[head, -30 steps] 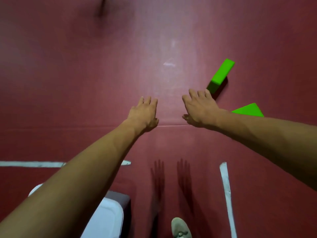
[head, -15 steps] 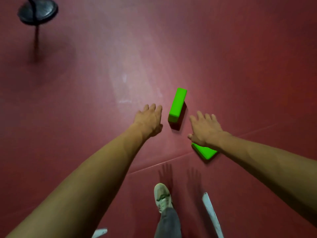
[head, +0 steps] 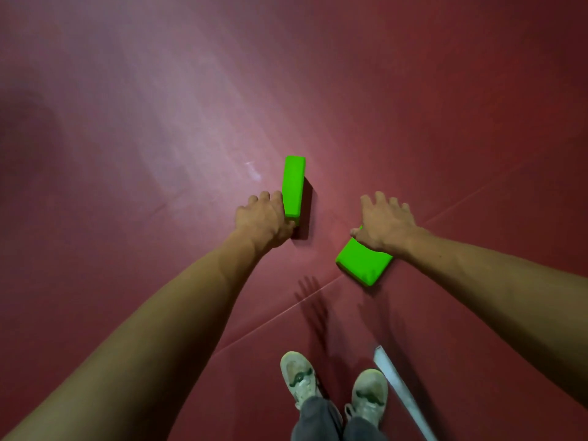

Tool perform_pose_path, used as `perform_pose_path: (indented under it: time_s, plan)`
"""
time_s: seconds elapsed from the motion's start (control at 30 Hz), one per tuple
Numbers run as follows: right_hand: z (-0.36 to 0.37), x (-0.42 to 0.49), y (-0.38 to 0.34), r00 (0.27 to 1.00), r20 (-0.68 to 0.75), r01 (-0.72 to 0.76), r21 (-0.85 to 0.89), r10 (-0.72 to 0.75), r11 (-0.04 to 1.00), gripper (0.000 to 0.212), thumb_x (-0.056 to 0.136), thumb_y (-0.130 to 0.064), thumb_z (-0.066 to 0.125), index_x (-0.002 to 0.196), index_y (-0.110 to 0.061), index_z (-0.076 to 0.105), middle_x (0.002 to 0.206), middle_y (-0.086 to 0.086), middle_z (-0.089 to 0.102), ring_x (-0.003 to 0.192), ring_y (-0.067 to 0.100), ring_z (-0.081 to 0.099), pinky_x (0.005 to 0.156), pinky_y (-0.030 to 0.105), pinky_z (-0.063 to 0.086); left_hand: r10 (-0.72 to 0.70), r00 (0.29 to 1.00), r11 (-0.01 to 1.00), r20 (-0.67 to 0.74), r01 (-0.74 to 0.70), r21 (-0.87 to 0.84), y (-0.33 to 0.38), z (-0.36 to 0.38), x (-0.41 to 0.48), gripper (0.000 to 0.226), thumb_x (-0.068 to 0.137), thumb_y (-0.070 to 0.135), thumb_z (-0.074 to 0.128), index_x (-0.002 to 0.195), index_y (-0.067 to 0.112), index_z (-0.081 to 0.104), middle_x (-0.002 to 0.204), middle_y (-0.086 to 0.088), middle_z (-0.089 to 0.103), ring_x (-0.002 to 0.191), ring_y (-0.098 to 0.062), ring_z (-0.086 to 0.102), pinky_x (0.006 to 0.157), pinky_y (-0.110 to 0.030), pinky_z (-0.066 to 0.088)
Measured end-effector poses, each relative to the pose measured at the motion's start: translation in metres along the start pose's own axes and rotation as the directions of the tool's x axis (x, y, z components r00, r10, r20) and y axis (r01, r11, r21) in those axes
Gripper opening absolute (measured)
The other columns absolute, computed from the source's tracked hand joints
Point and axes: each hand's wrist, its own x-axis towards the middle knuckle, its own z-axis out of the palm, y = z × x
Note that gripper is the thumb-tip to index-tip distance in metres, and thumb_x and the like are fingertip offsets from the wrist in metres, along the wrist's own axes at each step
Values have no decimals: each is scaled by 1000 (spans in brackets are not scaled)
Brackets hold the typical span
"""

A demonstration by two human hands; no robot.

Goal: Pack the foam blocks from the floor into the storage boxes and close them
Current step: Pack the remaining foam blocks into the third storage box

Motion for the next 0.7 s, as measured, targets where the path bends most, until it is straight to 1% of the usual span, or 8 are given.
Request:
perform_pose_path:
  time_s: [0.13, 0.23, 0.33, 0.4, 0.5, 0.6, 0.63, 0.7]
  plan:
    - [56, -6, 21, 994, 87, -68, 31, 65, 997, 73, 85, -58, 62, 140, -16, 40, 143, 13, 41, 132, 37, 43, 105, 51, 37, 47, 999, 998, 18, -47, 37, 30, 29, -1, 58, 91, 55, 56, 132, 15, 44, 134, -10, 51, 124, -33, 49, 92, -46, 46]
    - [91, -5, 34, 981, 156, -134, 82, 120, 988, 79, 84, -61, 63, 143, -17, 36, 147, 13, 36, 135, 38, 39, 107, 53, 35, 79, 997, 992, 21, -80, 96, 44, 53, 0, 57, 92, 56, 54, 131, 16, 44, 132, -9, 51, 123, -32, 50, 91, -45, 46]
    - [121, 4, 40, 965, 185, -215, 155, 186, 964, 86, 82, -64, 65, 146, -16, 32, 150, 15, 33, 138, 40, 35, 109, 57, 35, 45, 999, 993, 7, -46, 108, 48, 77, 11, 57, 92, 58, 53, 130, 16, 44, 131, -10, 52, 123, -31, 50, 91, -44, 46]
    - [151, 20, 40, 945, 218, -293, 233, 244, 927, 95, 78, -67, 68, 148, -16, 29, 153, 16, 30, 139, 41, 34, 109, 59, 36, 9, 1000, 995, -5, -9, 101, 51, 100, 25, 58, 92, 59, 53, 129, 16, 45, 130, -11, 52, 123, -32, 50, 91, -44, 46]
    - [199, 61, 36, 910, 278, -400, 396, 308, 827, 113, 69, -72, 72, 153, -16, 20, 157, 19, 24, 139, 45, 33, 109, 60, 36, -37, 999, 995, -25, 39, 90, 57, 138, 55, 61, 92, 61, 51, 131, 15, 44, 130, -13, 51, 122, -35, 50, 91, -46, 46]
    - [241, 111, 27, 903, 307, -423, 511, 300, 748, 123, 66, -74, 73, 157, -21, 10, 162, 22, 8, 142, 52, 24, 113, 61, 32, -84, 995, 992, -58, 89, 89, 63, 176, 95, 64, 92, 62, 51, 135, 16, 40, 135, -18, 46, 123, -39, 47, 93, -49, 45]
    - [252, 128, 23, 905, 312, -419, 538, 288, 732, 125, 66, -75, 73, 158, -23, 6, 163, 22, 0, 144, 55, 17, 114, 64, 28, -98, 993, 991, -67, 104, 87, 66, 189, 109, 66, 92, 62, 51, 137, 17, 38, 141, -21, 41, 126, -42, 45, 95, -51, 44]
    - [269, 165, 16, 914, 299, -402, 561, 275, 724, 132, 64, -78, 71, 159, -27, -5, 163, 22, -16, 146, 58, 0, 113, 73, 17, -128, 985, 987, -112, 137, 78, 70, 211, 143, 73, 91, 63, 53, 146, 21, 30, 153, -26, 25, 132, -48, 36, 99, -61, 43]
